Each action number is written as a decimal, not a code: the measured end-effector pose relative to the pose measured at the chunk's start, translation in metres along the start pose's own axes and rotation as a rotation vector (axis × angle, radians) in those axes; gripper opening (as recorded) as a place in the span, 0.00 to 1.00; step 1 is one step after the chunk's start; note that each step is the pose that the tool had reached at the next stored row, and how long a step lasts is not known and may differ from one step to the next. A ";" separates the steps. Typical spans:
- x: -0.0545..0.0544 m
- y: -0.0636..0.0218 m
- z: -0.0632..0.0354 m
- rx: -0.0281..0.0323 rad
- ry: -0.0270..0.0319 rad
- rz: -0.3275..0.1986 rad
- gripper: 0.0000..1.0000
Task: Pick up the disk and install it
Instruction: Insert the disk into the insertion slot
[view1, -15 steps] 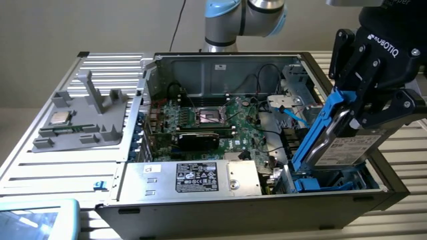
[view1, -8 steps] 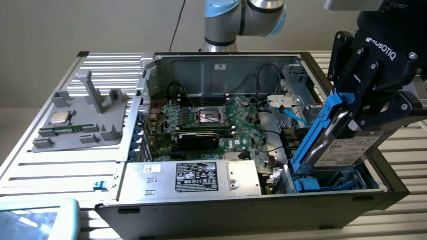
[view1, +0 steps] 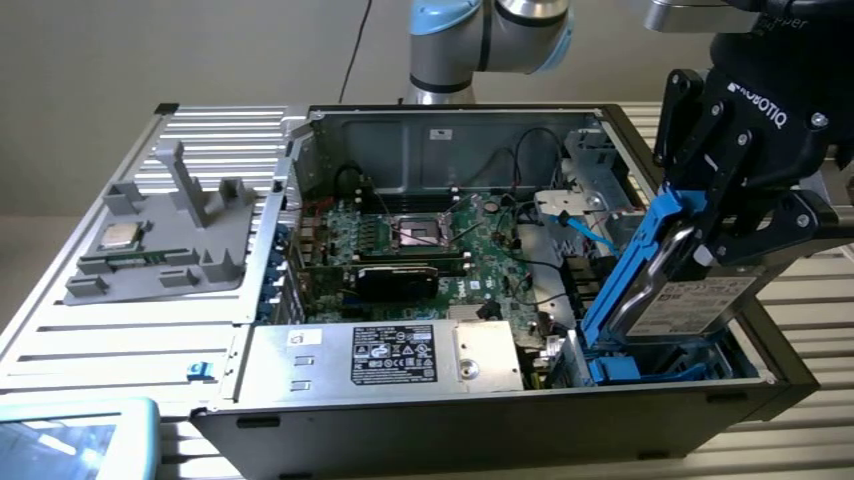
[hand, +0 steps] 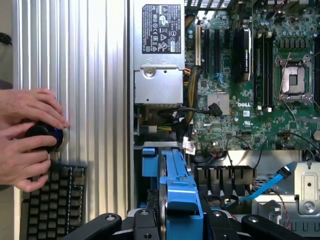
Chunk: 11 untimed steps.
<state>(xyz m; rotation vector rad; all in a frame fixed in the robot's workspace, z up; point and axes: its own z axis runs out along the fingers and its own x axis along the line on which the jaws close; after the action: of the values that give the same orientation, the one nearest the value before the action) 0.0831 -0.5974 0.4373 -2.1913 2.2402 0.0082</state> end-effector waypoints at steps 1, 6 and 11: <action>0.000 0.0000 0.0003 0.0000 0.0000 0.000 0.37; 0.000 0.0000 0.0009 0.0000 0.0000 0.000 0.37; 0.000 0.0000 0.0019 0.0000 0.0010 0.000 0.37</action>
<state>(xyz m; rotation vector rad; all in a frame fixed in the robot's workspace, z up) 0.0831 -0.5975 0.4354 -2.1917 2.2408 0.0072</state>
